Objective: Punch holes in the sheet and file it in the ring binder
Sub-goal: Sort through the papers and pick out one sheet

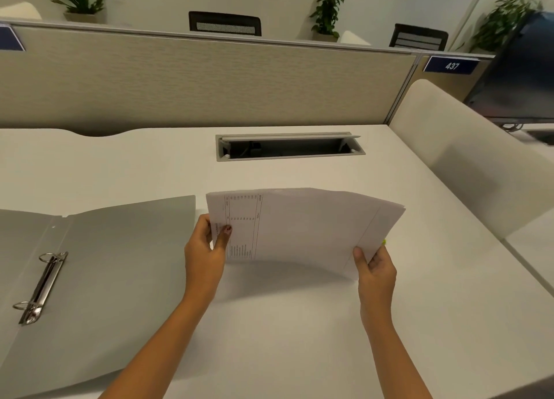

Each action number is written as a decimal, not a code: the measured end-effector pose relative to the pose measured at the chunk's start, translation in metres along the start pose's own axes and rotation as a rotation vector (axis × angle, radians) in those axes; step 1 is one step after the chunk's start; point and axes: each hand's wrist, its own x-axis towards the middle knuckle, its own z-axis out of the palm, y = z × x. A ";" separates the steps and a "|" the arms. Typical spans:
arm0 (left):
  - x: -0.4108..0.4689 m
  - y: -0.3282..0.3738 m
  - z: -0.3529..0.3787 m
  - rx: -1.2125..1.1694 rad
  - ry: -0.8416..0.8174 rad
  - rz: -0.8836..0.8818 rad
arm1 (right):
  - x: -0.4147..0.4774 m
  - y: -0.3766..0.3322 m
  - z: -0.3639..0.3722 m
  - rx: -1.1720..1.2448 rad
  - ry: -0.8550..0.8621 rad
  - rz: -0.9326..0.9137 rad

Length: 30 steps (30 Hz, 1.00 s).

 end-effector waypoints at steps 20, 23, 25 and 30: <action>0.046 0.136 -0.019 0.619 -0.054 0.866 | -0.001 -0.092 0.020 -0.294 0.120 -0.587; 0.048 0.152 -0.014 0.694 -0.128 0.898 | -0.008 -0.103 0.024 -0.201 -0.101 -0.546; 0.050 0.157 -0.009 0.732 -0.172 0.902 | -0.014 -0.108 0.026 -0.128 -0.210 -0.503; 0.046 0.171 -0.003 0.755 -0.207 0.979 | -0.024 -0.112 0.035 -0.141 -0.261 -0.438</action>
